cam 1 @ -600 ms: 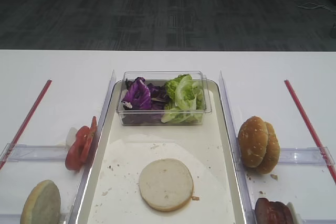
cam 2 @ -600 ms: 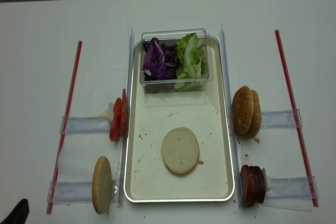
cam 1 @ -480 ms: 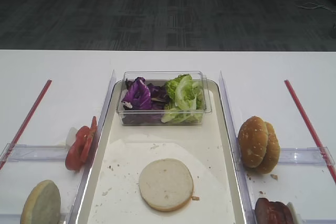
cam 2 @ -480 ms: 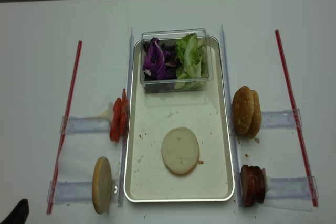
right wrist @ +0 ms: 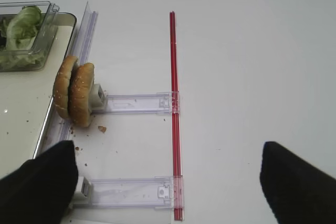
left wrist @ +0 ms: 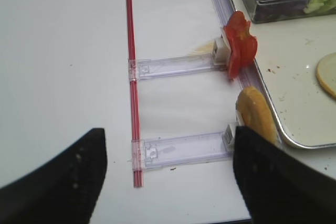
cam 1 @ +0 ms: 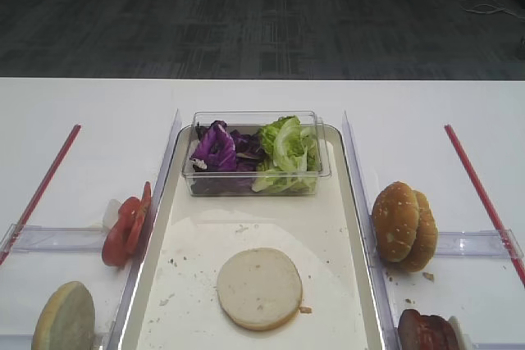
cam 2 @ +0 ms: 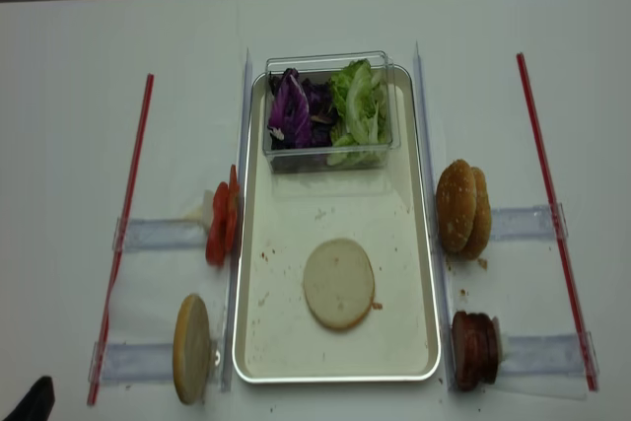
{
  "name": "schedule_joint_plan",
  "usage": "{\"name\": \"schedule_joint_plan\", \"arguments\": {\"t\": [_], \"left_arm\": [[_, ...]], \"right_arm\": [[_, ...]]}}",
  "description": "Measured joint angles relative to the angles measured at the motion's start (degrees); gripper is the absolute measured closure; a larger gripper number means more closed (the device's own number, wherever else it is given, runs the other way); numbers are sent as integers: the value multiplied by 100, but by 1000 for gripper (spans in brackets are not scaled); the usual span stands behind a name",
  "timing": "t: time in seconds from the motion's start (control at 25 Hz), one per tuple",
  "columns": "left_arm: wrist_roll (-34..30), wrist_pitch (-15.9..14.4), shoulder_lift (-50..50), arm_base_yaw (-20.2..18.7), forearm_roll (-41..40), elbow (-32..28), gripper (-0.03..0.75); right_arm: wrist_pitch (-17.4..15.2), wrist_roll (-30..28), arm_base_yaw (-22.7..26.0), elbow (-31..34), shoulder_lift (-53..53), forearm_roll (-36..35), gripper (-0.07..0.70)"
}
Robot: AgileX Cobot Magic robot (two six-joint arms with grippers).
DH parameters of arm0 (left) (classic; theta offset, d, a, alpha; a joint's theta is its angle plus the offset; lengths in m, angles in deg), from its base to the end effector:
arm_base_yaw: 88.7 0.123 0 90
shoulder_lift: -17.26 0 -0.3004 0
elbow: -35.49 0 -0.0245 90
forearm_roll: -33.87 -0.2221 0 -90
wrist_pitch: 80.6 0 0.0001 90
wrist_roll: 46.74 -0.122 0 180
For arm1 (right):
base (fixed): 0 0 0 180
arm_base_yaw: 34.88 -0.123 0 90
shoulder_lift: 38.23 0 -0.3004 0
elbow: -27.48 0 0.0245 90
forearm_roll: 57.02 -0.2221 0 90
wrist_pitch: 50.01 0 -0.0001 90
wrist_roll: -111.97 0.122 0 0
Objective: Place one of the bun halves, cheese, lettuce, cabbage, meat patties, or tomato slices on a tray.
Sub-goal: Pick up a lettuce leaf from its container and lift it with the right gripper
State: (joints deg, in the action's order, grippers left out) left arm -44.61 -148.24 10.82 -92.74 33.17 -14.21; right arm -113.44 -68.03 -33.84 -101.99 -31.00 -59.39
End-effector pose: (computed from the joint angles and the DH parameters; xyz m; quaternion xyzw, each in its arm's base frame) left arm -0.0262 0.0032 0.2329 0.0141 0.8819 -0.0193 0.4708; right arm -0.0189 0.0049 0.2368 0.0069 0.8710 0.0162 0.4910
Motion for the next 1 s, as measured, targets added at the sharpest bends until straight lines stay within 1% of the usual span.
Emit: {"name": "schedule_joint_plan", "arguments": {"t": [0.2,0.4,0.52,0.68,1.0], "left_arm": [[0,0,0,0,0,0,211],[0,0,0,0,0,0,211],[0,0,0,0,0,0,211],[0,0,0,0,0,0,211],[0,0,0,0,0,0,211]], "right_arm": [[207,0,0,-264,551,0,-61],[270,0,0,-730,1583,0,-61],[296,0,0,-1076,2314,-213,-61],[296,0,0,-1614,3360,-573,-61],[8,0,0,-3080,5588,-632,-61]]}}
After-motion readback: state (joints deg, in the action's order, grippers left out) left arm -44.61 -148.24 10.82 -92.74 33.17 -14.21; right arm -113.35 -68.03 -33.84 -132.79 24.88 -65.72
